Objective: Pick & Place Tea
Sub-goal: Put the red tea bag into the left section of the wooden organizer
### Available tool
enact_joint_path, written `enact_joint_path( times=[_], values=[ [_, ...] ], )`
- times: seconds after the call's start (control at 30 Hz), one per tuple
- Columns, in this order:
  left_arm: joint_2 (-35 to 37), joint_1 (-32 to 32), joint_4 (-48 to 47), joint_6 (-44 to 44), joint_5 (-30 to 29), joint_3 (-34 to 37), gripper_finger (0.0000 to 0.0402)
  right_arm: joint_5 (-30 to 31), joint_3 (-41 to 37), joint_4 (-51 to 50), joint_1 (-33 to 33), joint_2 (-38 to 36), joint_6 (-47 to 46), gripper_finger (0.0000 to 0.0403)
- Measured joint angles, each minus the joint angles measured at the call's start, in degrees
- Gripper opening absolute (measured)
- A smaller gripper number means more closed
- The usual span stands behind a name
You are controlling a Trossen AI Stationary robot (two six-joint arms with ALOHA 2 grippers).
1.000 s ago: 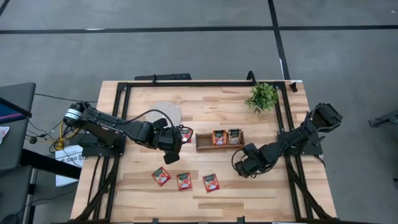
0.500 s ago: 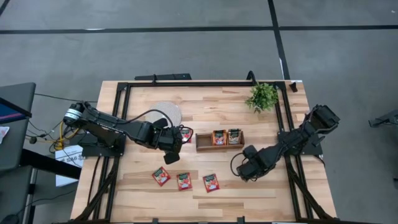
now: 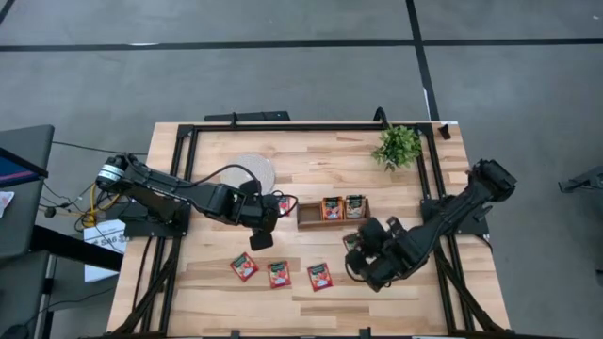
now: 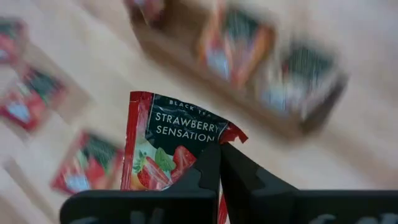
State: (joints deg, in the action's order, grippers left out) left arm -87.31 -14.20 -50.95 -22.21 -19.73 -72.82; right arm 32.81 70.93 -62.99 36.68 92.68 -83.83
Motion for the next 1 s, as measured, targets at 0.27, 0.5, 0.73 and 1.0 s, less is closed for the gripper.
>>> enact_joint_path(
  times=[0.27,0.5,0.73,1.0],
  values=[
    [0.0,0.7,2.9,3.2,3.6,0.0,0.0177,15.9,6.0,0.3,-5.7,0.4,16.7,0.0],
    [0.0,5.3,10.0,5.3,13.8,-4.6,0.0177,21.3,6.3,12.3,-12.1,0.4,35.4,0.0],
    [0.0,9.4,14.4,7.3,21.0,-11.5,0.0177,21.4,6.3,22.9,-15.2,0.4,48.2,0.0],
    [-0.3,11.6,16.0,7.9,22.0,-12.6,0.0177,21.6,6.3,25.7,-16.0,0.4,52.7,0.0]
  ],
)
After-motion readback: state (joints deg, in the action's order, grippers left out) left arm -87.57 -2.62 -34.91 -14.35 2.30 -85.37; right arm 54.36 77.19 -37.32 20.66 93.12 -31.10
